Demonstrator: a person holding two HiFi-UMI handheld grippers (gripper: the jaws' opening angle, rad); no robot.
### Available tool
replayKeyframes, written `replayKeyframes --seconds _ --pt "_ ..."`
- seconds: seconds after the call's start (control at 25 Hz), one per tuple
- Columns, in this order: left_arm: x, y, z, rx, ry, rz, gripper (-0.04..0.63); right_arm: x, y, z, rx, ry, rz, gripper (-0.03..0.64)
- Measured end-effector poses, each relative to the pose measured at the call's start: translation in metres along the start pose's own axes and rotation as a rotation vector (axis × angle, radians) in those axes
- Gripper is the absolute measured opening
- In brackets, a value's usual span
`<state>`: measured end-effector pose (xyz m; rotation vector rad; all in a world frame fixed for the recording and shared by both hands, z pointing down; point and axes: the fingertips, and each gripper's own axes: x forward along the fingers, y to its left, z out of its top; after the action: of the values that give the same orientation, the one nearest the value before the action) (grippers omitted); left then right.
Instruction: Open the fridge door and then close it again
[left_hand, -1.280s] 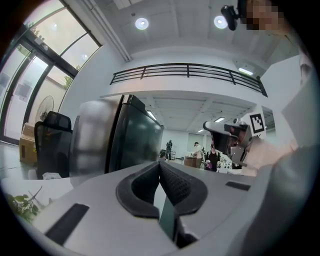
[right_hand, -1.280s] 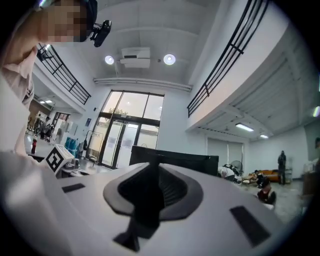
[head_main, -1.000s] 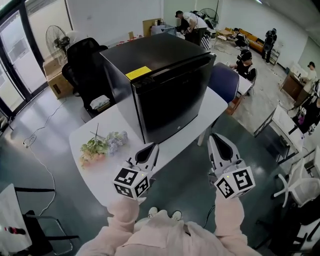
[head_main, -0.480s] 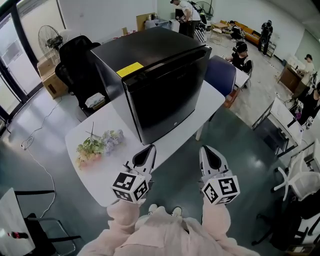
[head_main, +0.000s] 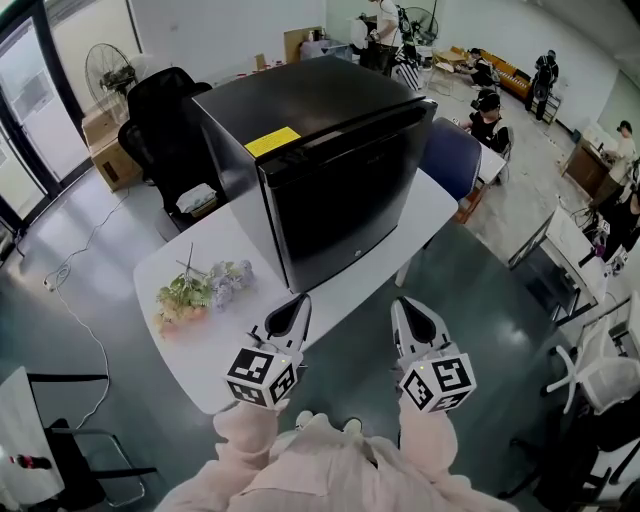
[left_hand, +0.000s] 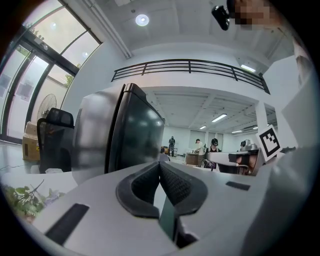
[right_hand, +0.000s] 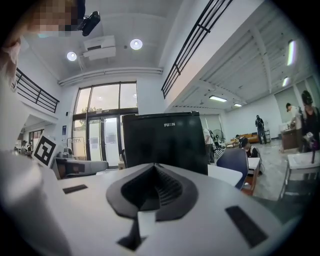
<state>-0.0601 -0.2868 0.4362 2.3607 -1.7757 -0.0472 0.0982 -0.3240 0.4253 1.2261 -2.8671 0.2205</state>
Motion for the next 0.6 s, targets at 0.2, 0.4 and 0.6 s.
replayKeyframes --seconds 0.2,0.4,0.6 --pt "-0.001 0.005 -0.002 -0.002 0.005 0.011 0.011 0.004 0.007 -0.001 -0.006 0.01 0.014 0.009" --pt "-0.004 0.007 -0.005 -0.007 0.011 0.014 0.011 0.006 0.012 -0.004 -0.006 0.018 0.024 0.009" --pt "-0.009 0.009 -0.005 -0.008 0.012 0.018 0.011 0.006 0.018 -0.003 0.005 0.015 0.034 0.009"
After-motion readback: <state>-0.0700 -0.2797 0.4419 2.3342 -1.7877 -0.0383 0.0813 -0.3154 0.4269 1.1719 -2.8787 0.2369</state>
